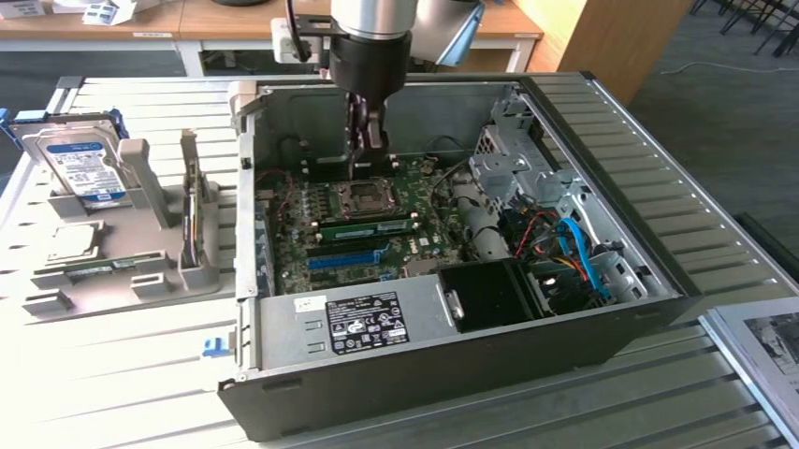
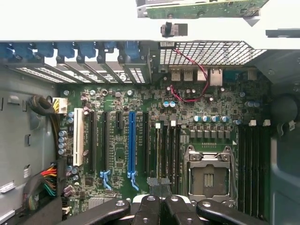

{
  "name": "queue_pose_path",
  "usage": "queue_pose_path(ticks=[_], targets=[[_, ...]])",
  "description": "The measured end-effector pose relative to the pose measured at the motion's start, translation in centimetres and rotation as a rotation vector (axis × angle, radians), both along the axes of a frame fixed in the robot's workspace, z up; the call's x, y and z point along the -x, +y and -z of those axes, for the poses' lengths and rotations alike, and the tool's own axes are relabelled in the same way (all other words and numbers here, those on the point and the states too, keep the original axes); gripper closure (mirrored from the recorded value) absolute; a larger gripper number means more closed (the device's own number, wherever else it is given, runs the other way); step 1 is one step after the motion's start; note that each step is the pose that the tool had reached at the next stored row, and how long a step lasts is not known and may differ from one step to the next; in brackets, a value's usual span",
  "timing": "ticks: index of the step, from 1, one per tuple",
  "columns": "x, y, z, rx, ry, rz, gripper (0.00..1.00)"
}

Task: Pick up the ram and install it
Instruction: 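Press down the ram until it locks into place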

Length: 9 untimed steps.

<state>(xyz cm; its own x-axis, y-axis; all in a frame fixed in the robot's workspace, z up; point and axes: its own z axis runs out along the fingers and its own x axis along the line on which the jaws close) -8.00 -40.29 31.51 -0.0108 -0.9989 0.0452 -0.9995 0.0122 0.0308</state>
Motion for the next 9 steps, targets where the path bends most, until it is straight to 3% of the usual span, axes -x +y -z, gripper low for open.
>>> queue_pose_path(ticks=[9], targets=[[0.00, 0.00, -0.97, 0.0000, 0.0000, 0.000, 0.90]])
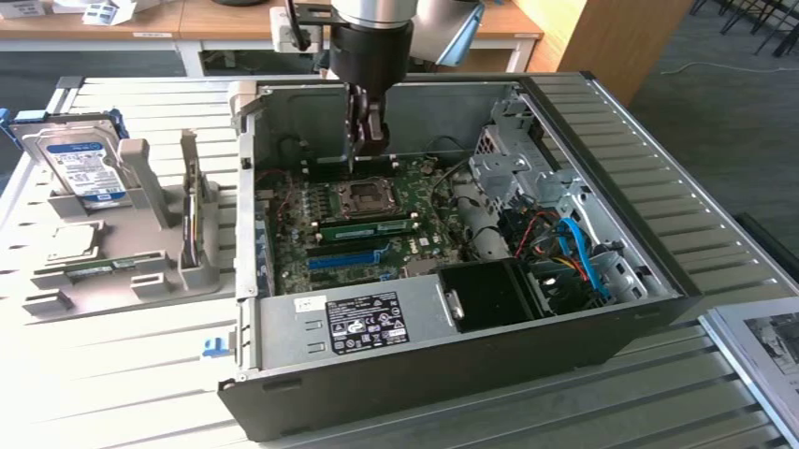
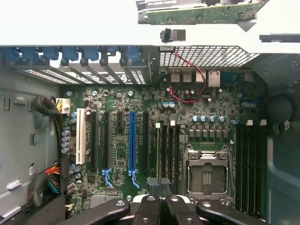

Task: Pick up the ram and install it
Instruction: 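Press down the ram until it locks into place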

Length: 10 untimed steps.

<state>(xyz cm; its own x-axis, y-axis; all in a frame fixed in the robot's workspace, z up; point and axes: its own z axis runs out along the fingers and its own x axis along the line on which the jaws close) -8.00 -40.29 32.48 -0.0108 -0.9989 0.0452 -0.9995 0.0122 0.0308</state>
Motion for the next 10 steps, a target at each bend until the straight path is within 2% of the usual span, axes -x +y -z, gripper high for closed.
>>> queue_pose_path(ticks=[10], targets=[[0.00, 0.00, -1.06, -0.0001, 0.0000, 0.000, 0.90]])
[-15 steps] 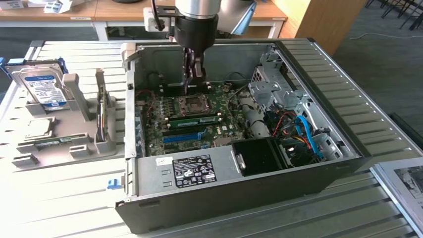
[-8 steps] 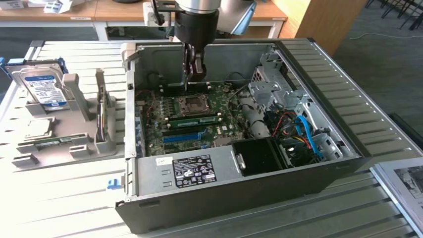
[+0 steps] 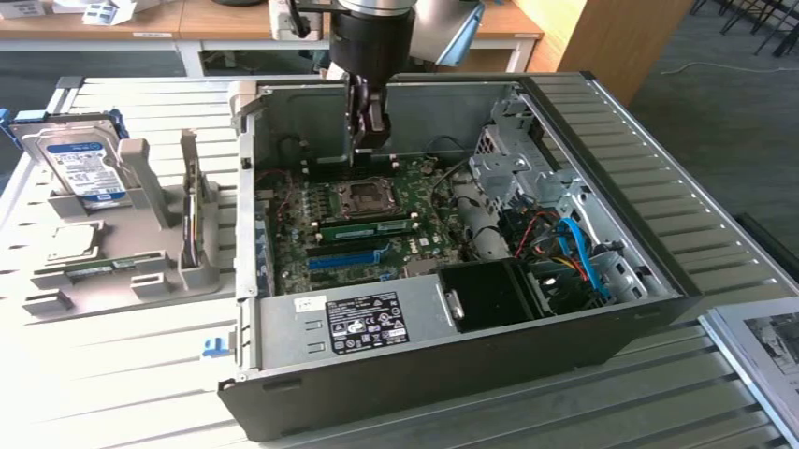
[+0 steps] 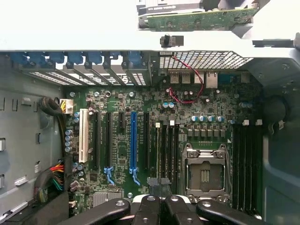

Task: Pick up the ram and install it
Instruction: 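Press down the ram until it locks into place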

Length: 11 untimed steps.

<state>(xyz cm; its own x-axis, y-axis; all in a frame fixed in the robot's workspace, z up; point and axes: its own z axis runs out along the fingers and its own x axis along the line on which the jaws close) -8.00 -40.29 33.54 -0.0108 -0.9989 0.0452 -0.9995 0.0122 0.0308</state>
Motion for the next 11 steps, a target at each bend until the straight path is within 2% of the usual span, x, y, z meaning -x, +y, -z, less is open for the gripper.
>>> queue_pose_path(ticks=[11], targets=[[0.00, 0.00, -0.68, -0.0002, -0.0001, 0.000, 0.90]])
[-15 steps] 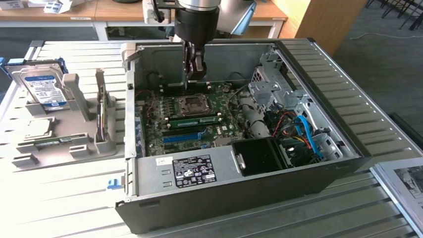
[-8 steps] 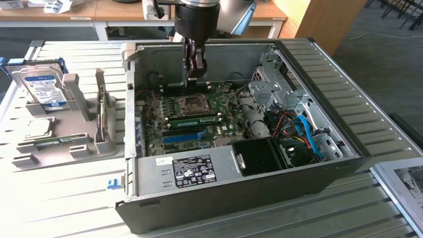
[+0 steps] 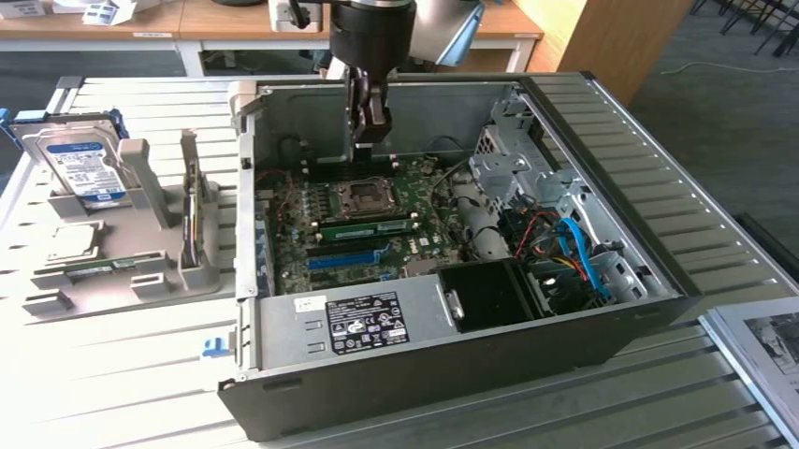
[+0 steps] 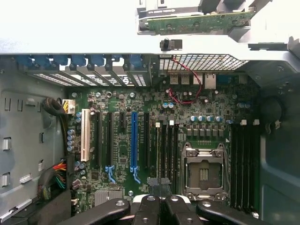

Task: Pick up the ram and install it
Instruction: 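Press down the ram until it locks into place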

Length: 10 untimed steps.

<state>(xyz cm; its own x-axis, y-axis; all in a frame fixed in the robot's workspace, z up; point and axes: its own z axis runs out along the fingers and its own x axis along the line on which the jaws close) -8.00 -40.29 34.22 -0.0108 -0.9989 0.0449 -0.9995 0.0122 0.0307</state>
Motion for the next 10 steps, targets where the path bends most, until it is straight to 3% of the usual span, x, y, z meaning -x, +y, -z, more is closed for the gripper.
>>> queue_pose_path(ticks=[10], targets=[[-0.43, 0.00, -0.01, 0.0003, 0.0001, 0.000, 0.90]])
